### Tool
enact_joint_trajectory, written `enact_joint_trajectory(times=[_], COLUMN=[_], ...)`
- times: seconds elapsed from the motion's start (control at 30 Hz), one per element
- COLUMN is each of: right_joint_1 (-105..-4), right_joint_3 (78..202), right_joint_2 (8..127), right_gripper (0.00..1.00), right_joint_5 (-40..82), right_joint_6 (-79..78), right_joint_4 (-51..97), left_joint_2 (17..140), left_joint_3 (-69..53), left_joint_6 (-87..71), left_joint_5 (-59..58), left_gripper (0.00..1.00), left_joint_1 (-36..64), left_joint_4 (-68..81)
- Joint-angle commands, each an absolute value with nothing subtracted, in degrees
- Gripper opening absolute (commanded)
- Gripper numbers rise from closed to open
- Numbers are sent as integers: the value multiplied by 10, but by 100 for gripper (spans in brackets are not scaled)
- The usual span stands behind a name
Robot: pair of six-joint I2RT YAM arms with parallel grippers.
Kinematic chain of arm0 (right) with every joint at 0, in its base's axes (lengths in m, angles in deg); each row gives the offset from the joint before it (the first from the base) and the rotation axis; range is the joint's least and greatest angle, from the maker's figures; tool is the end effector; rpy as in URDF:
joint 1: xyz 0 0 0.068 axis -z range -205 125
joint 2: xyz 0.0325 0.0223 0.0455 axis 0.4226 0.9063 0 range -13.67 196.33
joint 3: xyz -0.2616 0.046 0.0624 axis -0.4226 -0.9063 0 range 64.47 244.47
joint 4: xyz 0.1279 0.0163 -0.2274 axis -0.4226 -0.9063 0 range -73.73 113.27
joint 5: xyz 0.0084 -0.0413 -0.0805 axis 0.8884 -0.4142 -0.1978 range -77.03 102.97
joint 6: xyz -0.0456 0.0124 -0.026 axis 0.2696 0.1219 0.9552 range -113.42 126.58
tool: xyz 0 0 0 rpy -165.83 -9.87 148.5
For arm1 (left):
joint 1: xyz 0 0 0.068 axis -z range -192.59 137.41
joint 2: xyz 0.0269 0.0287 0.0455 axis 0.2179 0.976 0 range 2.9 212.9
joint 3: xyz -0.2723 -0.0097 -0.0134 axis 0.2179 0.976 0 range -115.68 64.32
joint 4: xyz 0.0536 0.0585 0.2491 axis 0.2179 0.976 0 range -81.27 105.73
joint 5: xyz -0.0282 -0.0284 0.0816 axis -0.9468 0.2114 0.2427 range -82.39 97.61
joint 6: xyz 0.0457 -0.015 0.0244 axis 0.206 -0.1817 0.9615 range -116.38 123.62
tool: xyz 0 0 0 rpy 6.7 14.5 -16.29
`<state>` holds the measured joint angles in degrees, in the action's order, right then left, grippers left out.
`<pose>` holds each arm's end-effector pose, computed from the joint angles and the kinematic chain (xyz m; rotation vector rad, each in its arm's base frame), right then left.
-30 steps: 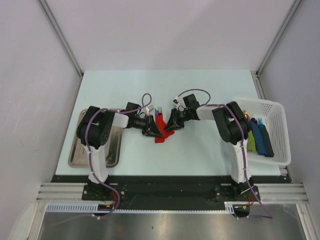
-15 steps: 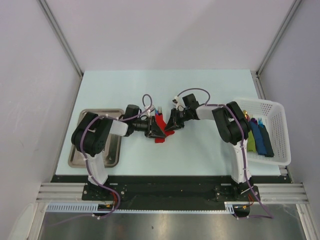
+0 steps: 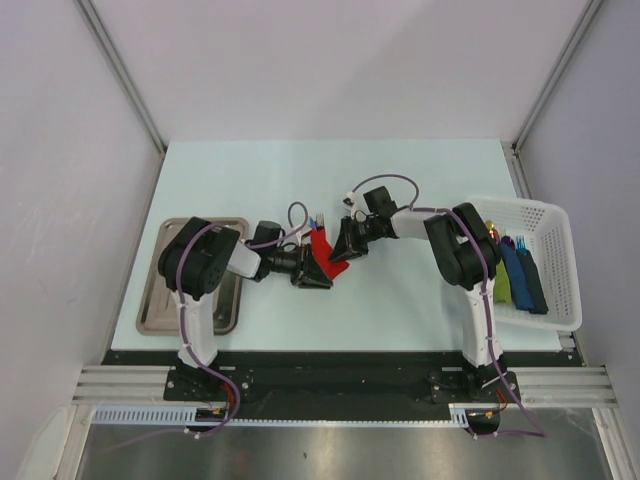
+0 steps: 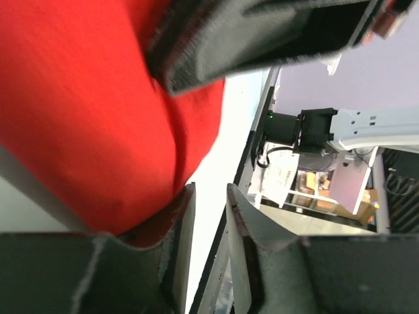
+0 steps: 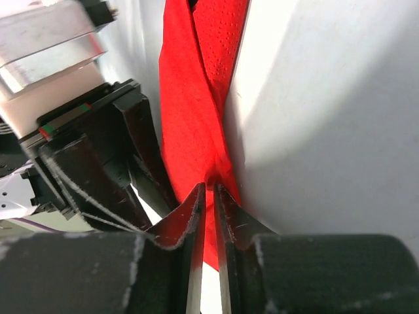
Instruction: Place the utensils on the paper napkin and roll it up
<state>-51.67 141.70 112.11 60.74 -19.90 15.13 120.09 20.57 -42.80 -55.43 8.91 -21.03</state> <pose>0.3771 0.2189 0.1019 -0.3558 2.6497 1.4043 0.2983 -0.1516 0.0683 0.0989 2.5281 -1.8297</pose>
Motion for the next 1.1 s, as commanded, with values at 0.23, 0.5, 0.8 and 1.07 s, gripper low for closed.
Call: enact_joint_trajectory(times=[0.23,0.5,0.8,1.07], right_joint_1=[-525,-525,-522,-529], right_joint_3=[1414,1424,1437,1442], right_joint_2=[1162,1165,1167,1170], right_gripper=[15,15,15,15], right_joint_5=[482,479,467,463], right_joint_6=[-144,-137,-128,-135], right_joint_4=[128,111,91,91], left_joint_2=[1077,1185,1181,1104], left_joint_3=[205,213,197,156], left_joint_6=[-416,-423,-330,-329], left_joint_5=[-529,-493,-510,-525], left_gripper=[34,29,29,30], left_joint_1=[91,85,69,64], left_joint_4=[-232,-213,-96,-96])
